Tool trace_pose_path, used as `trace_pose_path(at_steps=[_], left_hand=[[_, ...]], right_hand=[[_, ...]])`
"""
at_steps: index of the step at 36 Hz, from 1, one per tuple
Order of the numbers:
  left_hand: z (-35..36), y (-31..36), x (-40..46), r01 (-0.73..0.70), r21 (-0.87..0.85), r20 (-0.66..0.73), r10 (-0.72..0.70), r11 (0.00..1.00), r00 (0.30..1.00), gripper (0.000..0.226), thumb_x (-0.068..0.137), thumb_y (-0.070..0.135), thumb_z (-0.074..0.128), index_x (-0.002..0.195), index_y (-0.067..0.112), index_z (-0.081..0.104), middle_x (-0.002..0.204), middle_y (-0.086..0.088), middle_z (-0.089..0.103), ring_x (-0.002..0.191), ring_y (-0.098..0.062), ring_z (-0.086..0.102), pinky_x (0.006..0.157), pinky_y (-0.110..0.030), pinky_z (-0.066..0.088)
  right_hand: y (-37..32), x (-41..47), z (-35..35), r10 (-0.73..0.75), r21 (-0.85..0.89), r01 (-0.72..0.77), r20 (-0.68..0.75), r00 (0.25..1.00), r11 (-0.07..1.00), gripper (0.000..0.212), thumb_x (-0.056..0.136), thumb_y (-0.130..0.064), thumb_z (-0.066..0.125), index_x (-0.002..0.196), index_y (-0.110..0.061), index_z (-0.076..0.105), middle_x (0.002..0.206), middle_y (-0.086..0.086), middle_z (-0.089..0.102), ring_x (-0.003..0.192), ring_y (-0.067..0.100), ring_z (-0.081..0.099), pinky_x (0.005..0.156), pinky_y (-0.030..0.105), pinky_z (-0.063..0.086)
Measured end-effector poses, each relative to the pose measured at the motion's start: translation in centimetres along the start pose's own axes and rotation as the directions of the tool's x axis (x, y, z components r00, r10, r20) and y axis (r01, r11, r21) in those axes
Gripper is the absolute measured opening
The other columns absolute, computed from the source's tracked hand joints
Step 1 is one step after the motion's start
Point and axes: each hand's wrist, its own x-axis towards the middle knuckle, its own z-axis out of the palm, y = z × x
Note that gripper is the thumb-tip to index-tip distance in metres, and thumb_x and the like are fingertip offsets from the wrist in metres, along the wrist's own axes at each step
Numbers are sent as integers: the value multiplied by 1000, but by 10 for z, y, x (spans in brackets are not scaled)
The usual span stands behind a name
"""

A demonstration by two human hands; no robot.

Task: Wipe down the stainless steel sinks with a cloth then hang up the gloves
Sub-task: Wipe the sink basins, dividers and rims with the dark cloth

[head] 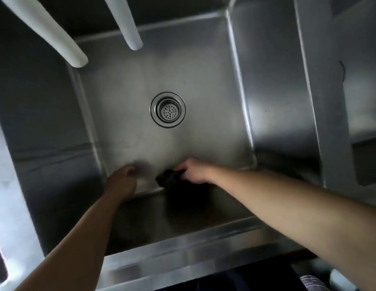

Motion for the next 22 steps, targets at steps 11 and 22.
trace_pose_path(at_steps=[11,22], left_hand=[[0,20,20,-133,21,-231,134,991,964,59,80,7,58,138,18,51,134,-10,50,124,-33,49,103,-40,43],[12,8,23,46,168,-150,-21,985,988,95,87,23,57,158,29,-7,166,5,-15,153,-28,-5,123,-48,13]], right_hand=[[-49,37,-86,336,807,314,-515,788,500,15,90,-3,60,83,-15,63,85,9,62,79,19,54,65,28,37],[-78,62,-204,-184,-160,91,-822,539,983,42,97,-13,45,136,-19,57,141,6,57,130,25,51,109,26,35]])
